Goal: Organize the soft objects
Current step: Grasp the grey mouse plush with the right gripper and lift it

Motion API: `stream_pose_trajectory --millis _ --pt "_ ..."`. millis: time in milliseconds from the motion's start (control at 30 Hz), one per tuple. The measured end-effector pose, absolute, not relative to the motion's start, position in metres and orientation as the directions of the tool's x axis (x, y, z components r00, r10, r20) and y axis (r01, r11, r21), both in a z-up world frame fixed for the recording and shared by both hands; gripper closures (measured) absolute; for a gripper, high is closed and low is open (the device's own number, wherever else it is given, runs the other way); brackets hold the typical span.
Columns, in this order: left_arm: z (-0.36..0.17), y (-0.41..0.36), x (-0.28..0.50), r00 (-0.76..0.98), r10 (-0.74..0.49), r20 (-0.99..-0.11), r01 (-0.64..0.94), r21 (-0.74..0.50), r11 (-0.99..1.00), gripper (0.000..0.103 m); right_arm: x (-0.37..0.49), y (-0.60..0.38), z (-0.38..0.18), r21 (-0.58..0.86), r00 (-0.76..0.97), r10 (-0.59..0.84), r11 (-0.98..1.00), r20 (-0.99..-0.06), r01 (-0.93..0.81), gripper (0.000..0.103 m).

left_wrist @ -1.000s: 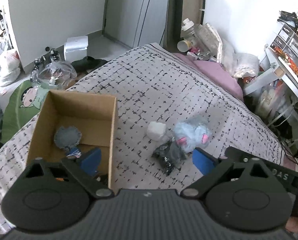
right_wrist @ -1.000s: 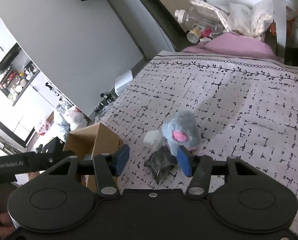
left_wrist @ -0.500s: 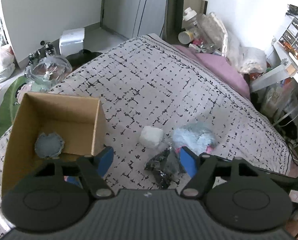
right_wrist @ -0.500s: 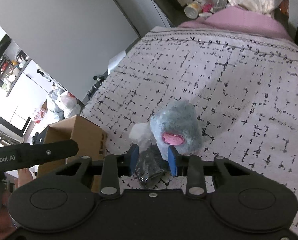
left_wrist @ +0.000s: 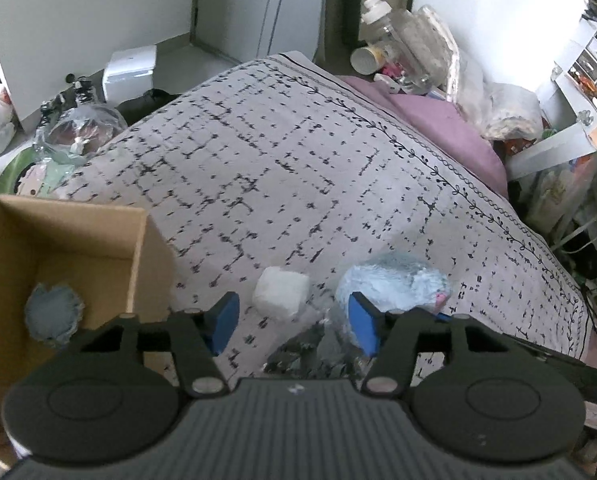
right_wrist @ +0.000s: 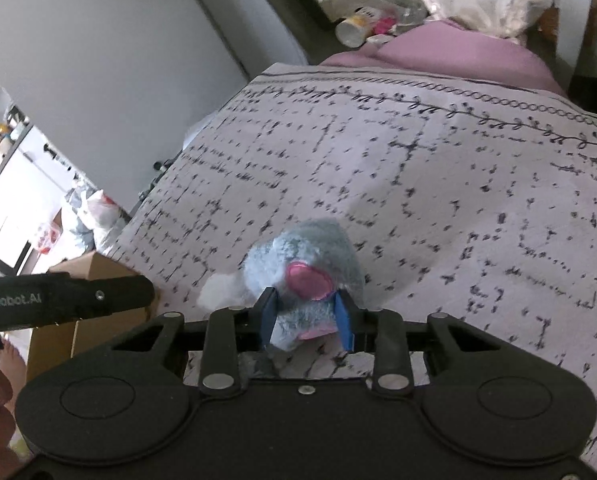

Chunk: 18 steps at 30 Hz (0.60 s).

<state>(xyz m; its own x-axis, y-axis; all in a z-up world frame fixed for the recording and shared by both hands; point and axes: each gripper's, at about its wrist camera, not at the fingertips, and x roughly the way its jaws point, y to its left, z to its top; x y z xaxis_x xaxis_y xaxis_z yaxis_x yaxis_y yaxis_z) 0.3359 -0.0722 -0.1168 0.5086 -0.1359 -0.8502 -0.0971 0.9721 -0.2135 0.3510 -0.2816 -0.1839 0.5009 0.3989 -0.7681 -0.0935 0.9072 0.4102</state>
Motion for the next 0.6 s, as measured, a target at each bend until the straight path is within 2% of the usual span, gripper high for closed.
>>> stream_pose_trajectory --millis 67,133,233,500,600 --pt "-0.121 -0.079 0.342 0.505 -0.145 -0.851 -0.082 -0.215 0.973 0.047 0.354 -0.289 -0.185 0.426 0.508 0.404 0.901 -0.761 -0.078 0.076" --pt "-0.126 -0.087 0.349 0.497 -0.163 -0.852 -0.069 -0.226 0.972 0.049 0.356 -0.296 -0.185 0.435 0.513 0.405 0.898 -0.757 -0.067 0.085" --pt "-0.133 -0.101 0.357 0.482 -0.197 -0.853 -0.045 -0.249 0.967 0.053 0.360 -0.305 -0.187 0.441 0.517 0.398 0.897 -0.758 -0.044 0.089" --pt "-0.155 -0.130 0.373 0.452 -0.273 -0.849 0.002 -0.305 0.952 0.069 0.364 -0.328 -0.194 0.490 0.508 0.418 0.872 -0.753 0.010 0.089" --pt "-0.163 -0.136 0.379 0.435 -0.283 -0.855 -0.001 -0.315 0.949 0.073 0.364 -0.334 -0.196 0.513 0.502 0.431 0.858 -0.750 0.030 0.084"
